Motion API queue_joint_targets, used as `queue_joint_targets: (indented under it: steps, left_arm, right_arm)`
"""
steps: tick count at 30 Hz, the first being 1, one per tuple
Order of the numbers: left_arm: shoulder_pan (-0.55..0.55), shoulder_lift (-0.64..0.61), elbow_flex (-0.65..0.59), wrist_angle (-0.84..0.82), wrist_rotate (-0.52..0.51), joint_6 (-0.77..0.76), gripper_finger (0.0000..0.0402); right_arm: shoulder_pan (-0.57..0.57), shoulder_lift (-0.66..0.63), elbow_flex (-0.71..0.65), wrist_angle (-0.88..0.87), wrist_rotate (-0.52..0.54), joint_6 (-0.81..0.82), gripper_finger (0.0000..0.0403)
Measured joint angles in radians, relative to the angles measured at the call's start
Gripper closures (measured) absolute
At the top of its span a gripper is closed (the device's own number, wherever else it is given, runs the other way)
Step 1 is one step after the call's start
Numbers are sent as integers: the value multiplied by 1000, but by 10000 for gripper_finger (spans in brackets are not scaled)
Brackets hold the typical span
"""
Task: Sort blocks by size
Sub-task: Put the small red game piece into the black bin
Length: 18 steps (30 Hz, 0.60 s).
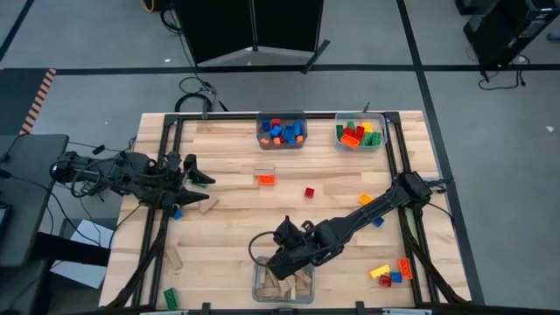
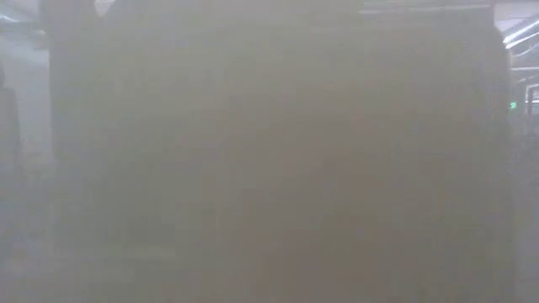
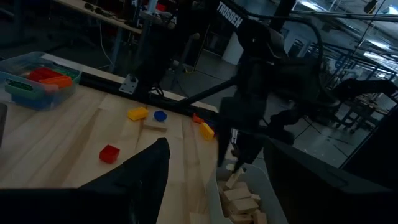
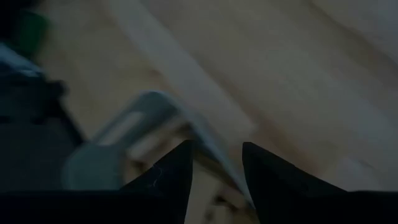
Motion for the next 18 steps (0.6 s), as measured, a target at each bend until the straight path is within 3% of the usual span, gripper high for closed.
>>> queue_joint_targets:
  steps: [7,18]
  left_arm:
    - [0,0,0,0,-1,0,135]
    - [0,0,0,0,-1,0,135]
  right_arm:
    - [-41,0,0,-241,-3,80,217]
    - [-54,-1,0,-471,-20,90,121]
